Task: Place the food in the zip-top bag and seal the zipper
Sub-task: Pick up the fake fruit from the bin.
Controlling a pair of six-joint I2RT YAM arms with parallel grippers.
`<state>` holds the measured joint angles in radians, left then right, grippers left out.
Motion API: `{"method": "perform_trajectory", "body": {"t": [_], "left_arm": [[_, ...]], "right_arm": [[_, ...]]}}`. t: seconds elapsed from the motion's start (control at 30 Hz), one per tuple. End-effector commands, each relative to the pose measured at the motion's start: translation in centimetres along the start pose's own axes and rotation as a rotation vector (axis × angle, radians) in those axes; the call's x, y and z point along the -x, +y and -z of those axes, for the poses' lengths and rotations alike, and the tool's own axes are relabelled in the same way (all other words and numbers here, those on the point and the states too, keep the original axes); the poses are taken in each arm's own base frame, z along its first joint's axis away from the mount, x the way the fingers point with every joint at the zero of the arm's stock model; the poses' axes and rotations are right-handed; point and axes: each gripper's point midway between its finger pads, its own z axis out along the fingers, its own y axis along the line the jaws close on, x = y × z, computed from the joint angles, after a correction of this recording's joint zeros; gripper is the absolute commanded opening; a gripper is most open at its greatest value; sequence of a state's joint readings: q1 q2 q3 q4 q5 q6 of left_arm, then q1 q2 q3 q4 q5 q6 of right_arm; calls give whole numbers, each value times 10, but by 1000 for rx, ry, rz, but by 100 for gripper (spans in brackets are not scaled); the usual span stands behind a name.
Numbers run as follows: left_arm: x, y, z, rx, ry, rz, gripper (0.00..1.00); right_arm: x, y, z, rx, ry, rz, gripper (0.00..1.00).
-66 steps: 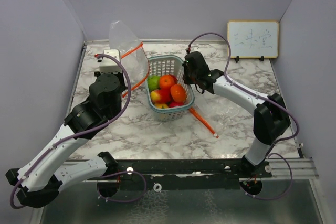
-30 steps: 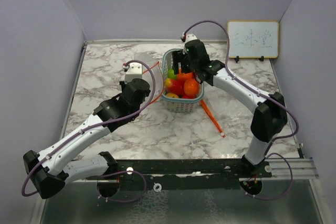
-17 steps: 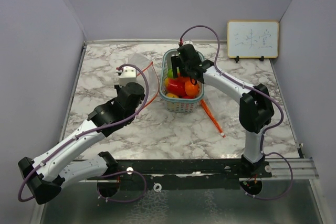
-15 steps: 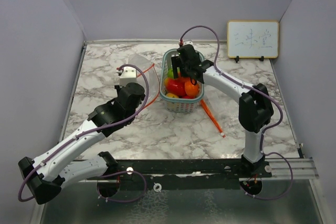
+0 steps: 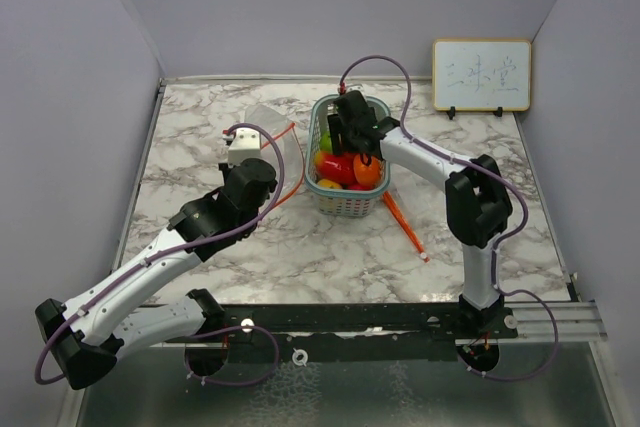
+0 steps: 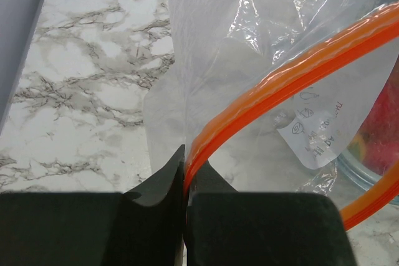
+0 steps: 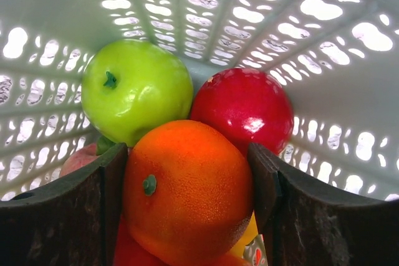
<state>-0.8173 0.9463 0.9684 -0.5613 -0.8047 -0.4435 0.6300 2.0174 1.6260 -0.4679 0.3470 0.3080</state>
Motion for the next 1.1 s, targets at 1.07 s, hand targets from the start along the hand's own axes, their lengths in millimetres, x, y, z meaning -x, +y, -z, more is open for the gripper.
{"method": "perform_trajectory", "body": {"t": [1.07], "left_arm": [[22, -64, -24, -205, 65, 209, 0]], "right_arm": [[58, 115, 305, 1373, -561, -9, 32]]}}
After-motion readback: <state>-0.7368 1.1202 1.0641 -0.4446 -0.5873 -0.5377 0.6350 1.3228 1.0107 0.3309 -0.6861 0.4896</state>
